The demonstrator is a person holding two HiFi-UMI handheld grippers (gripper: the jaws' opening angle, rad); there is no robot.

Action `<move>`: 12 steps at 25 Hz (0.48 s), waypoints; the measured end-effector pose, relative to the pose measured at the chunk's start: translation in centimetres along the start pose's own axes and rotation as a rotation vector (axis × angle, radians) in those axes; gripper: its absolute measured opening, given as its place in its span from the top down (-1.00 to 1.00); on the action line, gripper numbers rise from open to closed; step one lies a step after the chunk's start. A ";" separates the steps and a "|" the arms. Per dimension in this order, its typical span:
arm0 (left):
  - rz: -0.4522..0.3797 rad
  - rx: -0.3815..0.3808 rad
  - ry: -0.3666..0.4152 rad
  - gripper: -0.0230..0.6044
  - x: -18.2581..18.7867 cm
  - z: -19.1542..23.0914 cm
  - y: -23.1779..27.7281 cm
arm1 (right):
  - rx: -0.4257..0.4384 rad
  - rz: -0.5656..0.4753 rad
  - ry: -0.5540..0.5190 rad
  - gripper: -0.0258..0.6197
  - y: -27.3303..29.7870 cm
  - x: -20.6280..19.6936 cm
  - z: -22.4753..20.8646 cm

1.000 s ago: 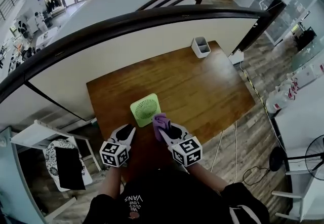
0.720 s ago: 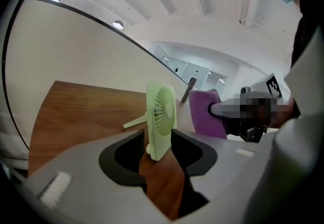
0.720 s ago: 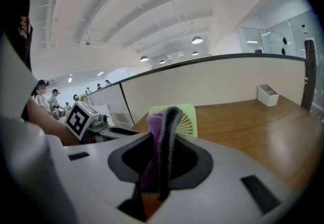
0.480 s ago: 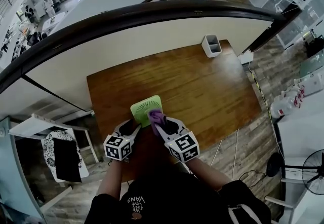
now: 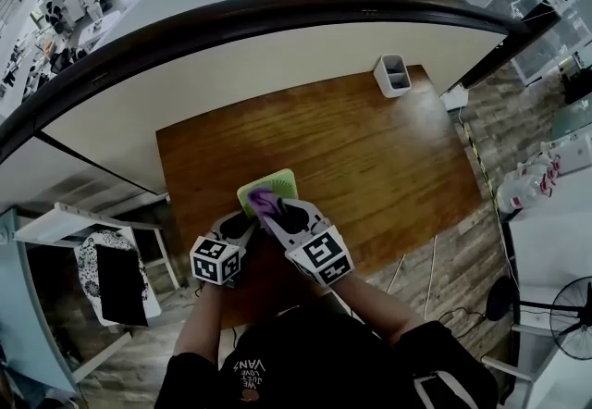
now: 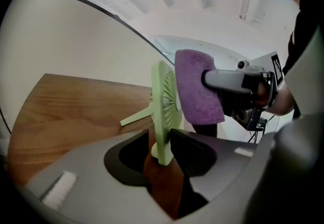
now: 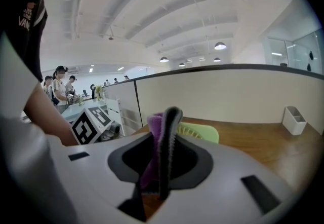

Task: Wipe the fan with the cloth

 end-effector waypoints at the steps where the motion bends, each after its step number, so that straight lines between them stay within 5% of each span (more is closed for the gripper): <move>1: 0.000 -0.011 0.007 0.49 0.0 -0.1 0.0 | 0.011 0.003 -0.018 0.63 0.4 0.2 0.1; 12: -0.004 -0.041 0.008 0.62 0.0 -0.2 -0.1 | 0.063 0.018 -0.076 0.63 2.6 0.6 0.4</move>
Point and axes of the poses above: the fingertips, and each gripper's own axes: y forward along the fingers, z to its left, x out of its top, the point moved 7 cm from there along -y, backward along the fingers, and after that the axes turned 8 degrees about x, right-handed, at the moved point
